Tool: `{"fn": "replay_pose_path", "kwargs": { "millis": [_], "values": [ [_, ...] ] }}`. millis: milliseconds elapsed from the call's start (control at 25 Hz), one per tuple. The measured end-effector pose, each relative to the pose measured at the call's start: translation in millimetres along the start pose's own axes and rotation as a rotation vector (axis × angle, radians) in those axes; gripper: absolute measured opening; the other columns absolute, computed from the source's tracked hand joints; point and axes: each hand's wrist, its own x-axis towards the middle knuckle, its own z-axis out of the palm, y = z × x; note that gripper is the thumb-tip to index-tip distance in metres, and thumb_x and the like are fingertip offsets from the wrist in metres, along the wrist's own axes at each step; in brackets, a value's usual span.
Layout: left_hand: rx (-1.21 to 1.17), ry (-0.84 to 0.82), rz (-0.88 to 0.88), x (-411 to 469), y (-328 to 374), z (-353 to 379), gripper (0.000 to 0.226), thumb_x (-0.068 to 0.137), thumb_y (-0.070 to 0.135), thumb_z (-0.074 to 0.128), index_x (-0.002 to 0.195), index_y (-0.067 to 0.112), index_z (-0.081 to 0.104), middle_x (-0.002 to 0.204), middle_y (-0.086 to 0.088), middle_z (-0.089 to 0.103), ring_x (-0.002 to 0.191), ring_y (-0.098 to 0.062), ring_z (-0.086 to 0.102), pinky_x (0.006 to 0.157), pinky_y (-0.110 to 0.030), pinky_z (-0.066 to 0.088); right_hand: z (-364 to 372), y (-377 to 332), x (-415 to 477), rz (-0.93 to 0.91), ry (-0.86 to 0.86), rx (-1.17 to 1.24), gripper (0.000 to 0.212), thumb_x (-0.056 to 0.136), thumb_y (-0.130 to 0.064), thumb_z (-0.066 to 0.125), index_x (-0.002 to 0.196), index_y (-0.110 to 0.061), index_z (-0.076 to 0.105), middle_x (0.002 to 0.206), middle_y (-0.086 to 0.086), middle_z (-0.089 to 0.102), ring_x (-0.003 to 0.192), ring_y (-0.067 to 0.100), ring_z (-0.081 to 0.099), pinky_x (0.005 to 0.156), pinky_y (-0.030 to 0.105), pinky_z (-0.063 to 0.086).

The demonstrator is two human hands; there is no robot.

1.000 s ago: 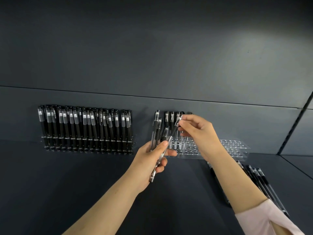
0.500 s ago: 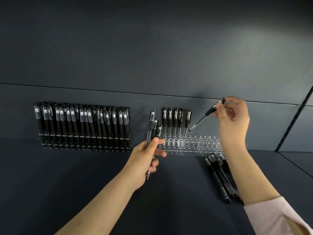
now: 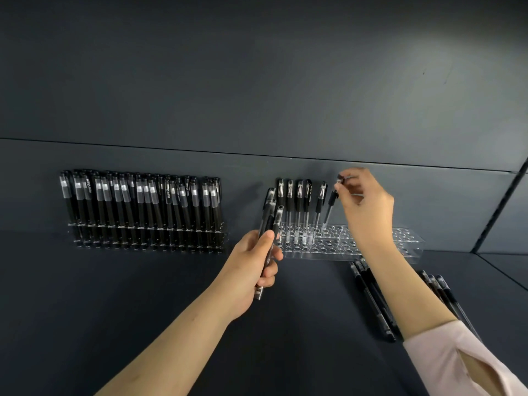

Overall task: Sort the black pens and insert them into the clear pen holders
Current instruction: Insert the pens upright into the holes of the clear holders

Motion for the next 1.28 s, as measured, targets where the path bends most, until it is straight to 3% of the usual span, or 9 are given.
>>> {"fn": "replay_pose_path", "kwargs": {
  "millis": [120,280,400,520,600,800,920,1040,1280],
  "values": [
    [0.021,0.033,0.038,1,-1,0,0.024,0.102,0.02,0.046,0.111,0.0,0.057,0.072,-0.002,0.058,0.044,-0.006,0.041,0.039,-0.018,0.028,9,6,-1,-0.077,-0.086,-0.116,0.024,0.091,-0.017,0.064,0.115,-0.016,0.066,0.095,-0.002,0.062,0.075,0.007,0.058,0.076,0.019,0.051],
    [-0.013,0.066,0.08,2,0,-2,0.019,0.1,0.019,0.051,0.102,0.007,0.065,0.076,-0.002,0.066,0.052,-0.008,0.051,0.046,-0.019,0.039,9,13,-1,-0.048,-0.091,-0.155,0.024,0.093,-0.016,0.062,0.116,-0.014,0.067,0.098,0.0,0.062,0.077,0.009,0.058,0.078,0.026,0.053],
    [0.013,0.043,0.076,-1,2,-3,0.022,0.099,0.028,0.053,0.106,0.013,0.067,0.077,-0.001,0.07,0.057,-0.011,0.06,0.048,-0.022,0.045,7,15,-3,-0.014,-0.135,-0.174,0.028,0.092,-0.015,0.062,0.12,-0.015,0.065,0.099,0.0,0.063,0.079,0.009,0.058,0.081,0.022,0.051],
    [0.091,0.019,0.068,-3,4,-4,0.024,0.099,0.034,0.05,0.11,0.017,0.064,0.071,0.001,0.07,0.046,-0.011,0.046,0.039,-0.02,0.029,5,6,-7,-0.036,-0.125,-0.067,0.03,0.092,-0.014,0.062,0.122,-0.017,0.064,0.098,-0.003,0.062,0.083,0.005,0.058,0.079,0.009,0.046],
    [0.107,0.014,0.07,-2,3,-2,0.023,0.101,0.029,0.049,0.111,0.012,0.062,0.071,0.001,0.07,0.048,-0.009,0.041,0.041,-0.02,0.026,5,-5,-11,-0.002,-0.171,0.01,0.023,0.091,-0.017,0.063,0.114,-0.021,0.067,0.097,-0.005,0.065,0.083,0.002,0.059,0.074,0.004,0.042],
    [0.116,-0.061,0.086,-6,-1,6,0.021,0.102,0.017,0.046,0.111,0.01,0.064,0.09,-0.005,0.076,0.063,-0.009,0.05,0.056,-0.022,0.04,10,-29,-22,0.307,-0.536,0.439,0.011,0.089,-0.018,0.067,0.099,-0.018,0.071,0.09,-0.001,0.072,0.082,0.009,0.066,0.078,0.022,0.055],
    [0.126,-0.077,0.116,-5,-1,5,0.022,0.101,0.018,0.047,0.11,0.01,0.065,0.097,-0.005,0.076,0.072,-0.009,0.059,0.063,-0.021,0.049,12,-32,-21,0.435,-0.511,0.592,0.007,0.087,-0.007,0.067,0.094,-0.009,0.067,0.081,0.003,0.069,0.076,0.012,0.064,0.072,0.023,0.055],
    [0.129,-0.079,0.124,-4,-4,3,0.022,0.101,0.019,0.048,0.111,0.01,0.066,0.099,-0.004,0.075,0.078,-0.01,0.064,0.067,-0.02,0.052,4,-26,-13,0.521,-0.423,0.707,0.01,0.088,-0.005,0.065,0.097,-0.01,0.064,0.091,0.009,0.073,0.08,0.017,0.065,0.073,0.029,0.054],
    [0.161,-0.086,0.113,-3,-9,4,0.021,0.099,0.019,0.052,0.108,0.013,0.07,0.093,-0.004,0.075,0.074,-0.007,0.061,0.065,-0.019,0.051,8,-26,-18,0.527,-0.509,0.638,0.014,0.085,-0.007,0.07,0.098,-0.007,0.066,0.075,0.0,0.067,0.072,0.012,0.065,0.072,0.026,0.055]
  ]
}}
